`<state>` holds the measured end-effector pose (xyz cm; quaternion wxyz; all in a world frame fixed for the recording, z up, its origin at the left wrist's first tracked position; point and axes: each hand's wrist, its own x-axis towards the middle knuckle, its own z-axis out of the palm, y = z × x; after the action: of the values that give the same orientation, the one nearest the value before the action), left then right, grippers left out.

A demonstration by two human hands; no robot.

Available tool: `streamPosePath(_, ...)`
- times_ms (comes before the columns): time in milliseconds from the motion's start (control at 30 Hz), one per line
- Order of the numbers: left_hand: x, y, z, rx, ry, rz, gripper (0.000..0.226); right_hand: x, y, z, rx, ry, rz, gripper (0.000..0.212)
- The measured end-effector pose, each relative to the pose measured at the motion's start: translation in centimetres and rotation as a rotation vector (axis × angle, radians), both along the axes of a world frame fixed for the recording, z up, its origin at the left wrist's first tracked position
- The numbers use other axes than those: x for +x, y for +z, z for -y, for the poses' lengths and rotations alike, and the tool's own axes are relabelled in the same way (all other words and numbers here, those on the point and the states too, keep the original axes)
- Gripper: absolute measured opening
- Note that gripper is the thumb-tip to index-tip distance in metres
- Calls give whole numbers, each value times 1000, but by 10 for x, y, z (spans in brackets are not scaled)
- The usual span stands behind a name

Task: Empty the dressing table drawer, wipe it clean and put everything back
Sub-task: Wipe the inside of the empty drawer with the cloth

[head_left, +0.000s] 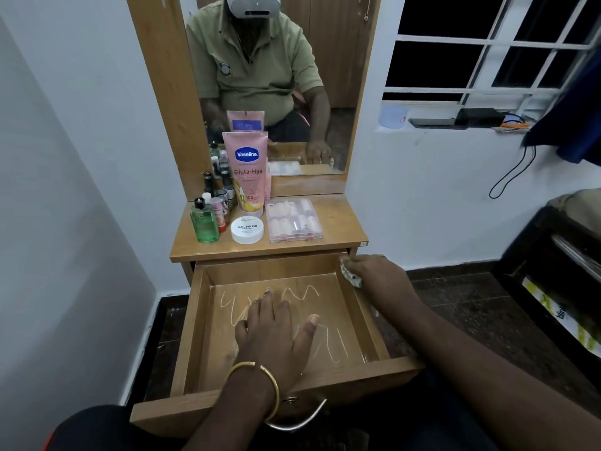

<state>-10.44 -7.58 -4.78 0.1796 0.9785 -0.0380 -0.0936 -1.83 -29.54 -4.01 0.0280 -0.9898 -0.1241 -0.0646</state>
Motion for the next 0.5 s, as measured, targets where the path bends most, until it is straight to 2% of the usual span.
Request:
streamPosePath(133, -1, 2, 1, -5, -13, -7, 67, 25, -8, -19, -39, -131, 20, 18)
streamPosePath(300, -1, 1, 0, -17, -20, -4, 65, 27, -19, -23, 18, -166, 31, 18)
streamPosePath(400, -2, 0, 0, -35, 2, 3, 65, 33, -15, -18, 123, -187, -36, 13)
streamPosePath(500, -3, 2, 0, -58, 12, 15, 64, 23, -7, -9, 155, -132, -83, 18)
